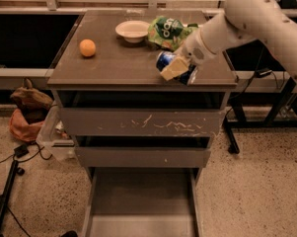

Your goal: Place pepsi can into bottom drawer

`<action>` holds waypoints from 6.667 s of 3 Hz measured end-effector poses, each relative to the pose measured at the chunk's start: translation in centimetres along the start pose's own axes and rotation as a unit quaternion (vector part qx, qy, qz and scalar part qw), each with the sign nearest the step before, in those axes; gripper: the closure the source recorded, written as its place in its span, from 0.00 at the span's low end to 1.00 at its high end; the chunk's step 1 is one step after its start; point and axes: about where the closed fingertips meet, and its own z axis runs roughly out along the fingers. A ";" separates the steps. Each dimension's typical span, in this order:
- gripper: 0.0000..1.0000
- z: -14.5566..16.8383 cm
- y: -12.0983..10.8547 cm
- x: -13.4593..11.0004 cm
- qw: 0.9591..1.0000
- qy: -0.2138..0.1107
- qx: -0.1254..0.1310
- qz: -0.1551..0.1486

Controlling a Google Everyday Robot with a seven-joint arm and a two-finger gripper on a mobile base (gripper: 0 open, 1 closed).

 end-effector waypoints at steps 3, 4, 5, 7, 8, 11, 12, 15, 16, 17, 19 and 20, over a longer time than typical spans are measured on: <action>1.00 1.4 11.4 9.8 0.998 0.027 -0.020 0.056; 1.00 1.6 11.5 9.9 0.998 0.026 -0.022 0.055; 1.00 4.0 12.6 11.9 0.998 0.008 -0.023 0.055; 1.00 17.6 19.4 23.0 0.994 -0.018 -0.050 0.098; 1.00 18.9 17.9 23.1 0.993 -0.040 -0.018 0.109; 1.00 26.1 14.6 24.4 0.990 -0.090 0.008 0.108; 1.00 32.0 12.4 26.3 0.986 -0.127 0.038 0.105; 1.00 37.1 16.8 34.1 0.976 -0.110 0.009 0.190; 1.00 40.0 17.7 37.3 0.974 -0.106 0.004 0.202; 1.00 45.4 20.2 43.0 0.970 -0.091 -0.008 0.227; 1.00 52.2 23.3 48.1 0.966 -0.083 -0.037 0.244; 1.00 52.7 23.4 48.3 0.965 -0.083 -0.041 0.247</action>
Offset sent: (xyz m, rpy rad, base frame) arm -0.1595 -0.0130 -0.1091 -0.0026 0.1418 -0.0845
